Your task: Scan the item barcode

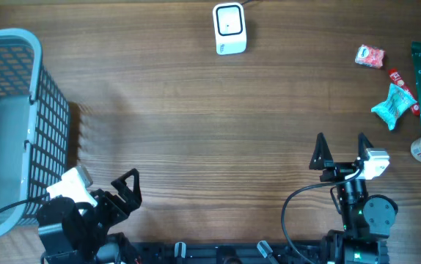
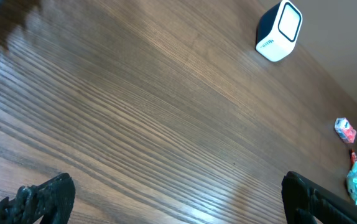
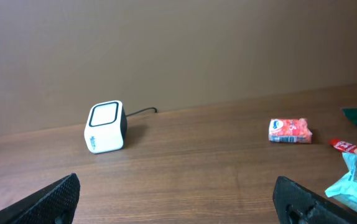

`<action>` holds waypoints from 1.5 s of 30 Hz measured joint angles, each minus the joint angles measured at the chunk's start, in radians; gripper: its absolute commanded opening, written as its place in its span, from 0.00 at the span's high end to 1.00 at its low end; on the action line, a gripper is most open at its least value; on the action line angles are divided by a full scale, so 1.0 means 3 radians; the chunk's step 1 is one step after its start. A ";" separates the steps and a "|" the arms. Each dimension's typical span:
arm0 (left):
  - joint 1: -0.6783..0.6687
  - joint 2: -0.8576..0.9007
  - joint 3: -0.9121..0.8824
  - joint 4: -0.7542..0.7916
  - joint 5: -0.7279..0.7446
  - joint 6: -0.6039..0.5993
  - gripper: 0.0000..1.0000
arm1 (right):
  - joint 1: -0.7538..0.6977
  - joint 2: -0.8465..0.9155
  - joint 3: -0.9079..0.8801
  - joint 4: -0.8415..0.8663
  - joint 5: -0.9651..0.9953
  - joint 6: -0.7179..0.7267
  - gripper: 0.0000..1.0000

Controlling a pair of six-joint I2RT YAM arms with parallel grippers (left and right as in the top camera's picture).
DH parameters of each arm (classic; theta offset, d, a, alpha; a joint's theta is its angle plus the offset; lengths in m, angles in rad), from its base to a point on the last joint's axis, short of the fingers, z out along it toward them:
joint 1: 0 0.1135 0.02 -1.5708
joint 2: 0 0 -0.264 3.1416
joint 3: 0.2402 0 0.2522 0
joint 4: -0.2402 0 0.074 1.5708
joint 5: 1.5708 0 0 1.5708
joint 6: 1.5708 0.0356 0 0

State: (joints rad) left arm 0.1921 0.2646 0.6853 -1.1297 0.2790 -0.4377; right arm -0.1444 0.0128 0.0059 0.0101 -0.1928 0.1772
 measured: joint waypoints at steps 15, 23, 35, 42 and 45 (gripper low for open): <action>0.0000 0.0000 0.0000 0.0000 0.0000 0.0000 0.00 | 0.0000 0.0000 0.0000 -0.0005 0.0010 0.0000 0.00; 0.0000 0.0000 0.0000 0.0000 0.0000 0.0000 0.00 | 0.0000 0.0000 0.0001 -0.0005 0.0010 0.0000 0.00; 0.0000 0.0000 0.0000 -0.0014 0.0000 0.0000 0.00 | 0.0000 0.0000 0.0000 -0.0005 0.0010 -0.0001 0.00; -0.0008 -0.0017 -0.0025 0.0631 -0.0014 -0.0001 0.00 | 0.0000 0.0000 0.0000 -0.0008 0.0010 -0.0001 0.01; -0.0053 -0.0151 -0.0189 0.1405 -0.0051 0.0014 0.00 | 0.0000 0.0000 0.0000 -0.0006 0.0011 -0.0001 0.00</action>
State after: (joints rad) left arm 0.1761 0.2192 0.6285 -0.7082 0.2638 -0.4335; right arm -0.1444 0.0128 0.0059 0.0082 -0.1894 0.1768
